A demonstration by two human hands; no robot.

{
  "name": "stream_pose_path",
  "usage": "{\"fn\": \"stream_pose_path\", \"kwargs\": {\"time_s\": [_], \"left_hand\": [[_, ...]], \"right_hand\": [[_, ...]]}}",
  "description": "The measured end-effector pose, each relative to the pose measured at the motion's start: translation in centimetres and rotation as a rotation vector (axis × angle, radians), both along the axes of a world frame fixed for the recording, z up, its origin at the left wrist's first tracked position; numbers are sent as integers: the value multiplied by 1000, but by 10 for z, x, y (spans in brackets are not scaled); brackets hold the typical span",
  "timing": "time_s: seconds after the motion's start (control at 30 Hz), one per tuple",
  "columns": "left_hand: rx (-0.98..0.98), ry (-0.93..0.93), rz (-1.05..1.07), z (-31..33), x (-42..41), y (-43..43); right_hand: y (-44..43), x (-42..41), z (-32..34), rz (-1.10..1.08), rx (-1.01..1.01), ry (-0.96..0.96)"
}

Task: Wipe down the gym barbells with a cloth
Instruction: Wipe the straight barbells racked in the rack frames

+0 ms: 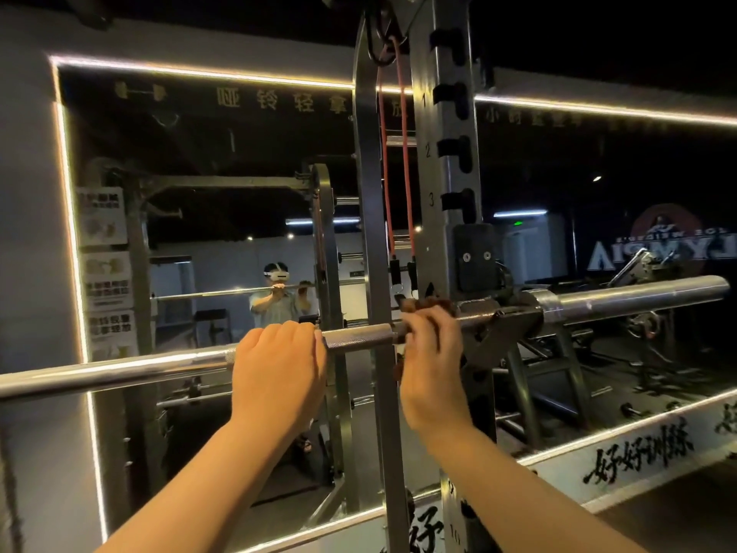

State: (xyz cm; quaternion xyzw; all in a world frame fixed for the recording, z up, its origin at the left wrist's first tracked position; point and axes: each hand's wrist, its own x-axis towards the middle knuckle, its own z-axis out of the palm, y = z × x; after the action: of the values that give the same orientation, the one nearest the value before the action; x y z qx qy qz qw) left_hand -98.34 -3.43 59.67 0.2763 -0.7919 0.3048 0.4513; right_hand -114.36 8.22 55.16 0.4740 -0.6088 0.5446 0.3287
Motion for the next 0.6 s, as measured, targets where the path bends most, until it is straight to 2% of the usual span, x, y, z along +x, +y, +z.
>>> {"fn": "stream_pose_path", "kwargs": {"time_s": [0.07, 0.13, 0.27, 0.33, 0.47, 0.6], "left_hand": [[-25, -8, -11, -1, 0, -1], [-27, -7, -25, -2, 0, -2], [-29, 0, -52, -4, -1, -3], [-39, 18, -67, -5, -1, -5], [-50, 52, -65, -6, -2, -7], [-50, 42, -37, -9, -3, -10]], "right_hand": [[2, -9, -9, 2, 93, 120], [6, -30, -6, -49, 78, 141], [3, -31, 17, -90, -81, -36], [-5, -22, 32, -85, -55, -104], [-2, -26, 26, -115, 122, 91], [15, -44, -1, -49, 152, 218]]}}
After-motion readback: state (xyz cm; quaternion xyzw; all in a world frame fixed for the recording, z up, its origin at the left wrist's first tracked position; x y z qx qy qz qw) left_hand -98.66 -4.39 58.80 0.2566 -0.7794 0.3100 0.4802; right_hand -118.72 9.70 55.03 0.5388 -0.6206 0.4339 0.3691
